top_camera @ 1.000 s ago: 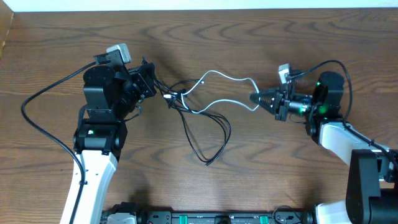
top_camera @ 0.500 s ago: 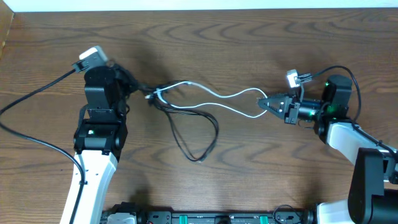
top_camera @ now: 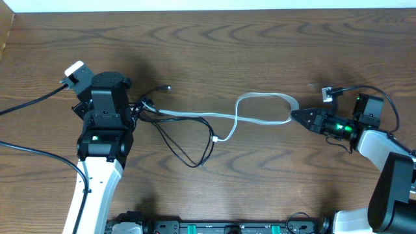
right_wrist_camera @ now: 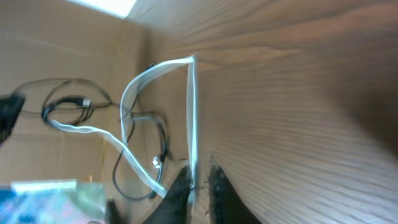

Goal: Untangle cables

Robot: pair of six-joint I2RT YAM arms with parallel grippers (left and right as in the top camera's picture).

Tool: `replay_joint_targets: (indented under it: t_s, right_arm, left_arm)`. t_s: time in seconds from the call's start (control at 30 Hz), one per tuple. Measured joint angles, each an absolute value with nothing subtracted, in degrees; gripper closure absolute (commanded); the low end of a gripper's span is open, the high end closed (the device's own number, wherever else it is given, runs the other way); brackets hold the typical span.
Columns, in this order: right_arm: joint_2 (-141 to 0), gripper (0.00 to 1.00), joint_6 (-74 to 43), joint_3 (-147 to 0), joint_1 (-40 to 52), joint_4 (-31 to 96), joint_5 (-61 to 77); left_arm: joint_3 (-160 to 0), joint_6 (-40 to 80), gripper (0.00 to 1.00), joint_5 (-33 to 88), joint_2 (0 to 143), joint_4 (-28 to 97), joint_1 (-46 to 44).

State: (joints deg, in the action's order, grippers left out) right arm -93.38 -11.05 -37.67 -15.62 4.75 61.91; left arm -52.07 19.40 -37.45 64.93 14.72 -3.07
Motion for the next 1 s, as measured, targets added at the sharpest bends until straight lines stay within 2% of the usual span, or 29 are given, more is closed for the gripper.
replay_joint_targets:
  t_s: [0.07,0.1,0.37,0.57,1.0]
  right_arm:
    - [-93.38,0.02,-10.81,-37.67,-15.97,4.78,60.95]
    - [-93.38,0.01,-10.74,-37.67,-16.01,4.84,60.49]
    - [-93.38,0.01,-9.72,-37.65,-15.77,3.97,60.31]
    - [-93.38,0.01,-6.94,-37.65,-12.93,-2.15,65.89]
    - [-93.38,0.02,-5.23,-37.65,7.14,-28.82,69.8]
  left_arm:
    - [-52.07,19.38,0.92,-33.65,64.93,14.74,-3.05]
    - [-52.07,19.38,0.92,-31.07,64.93,14.74,-3.05]
    - [-52.07,19.33,0.92,-9.93,64.93,14.52,-3.05]
    - [-52.07,19.22,0.92,7.44,64.93,10.44,-3.05]
    - [-52.1,19.7,0.92,33.65,64.93,-6.63,-3.07]
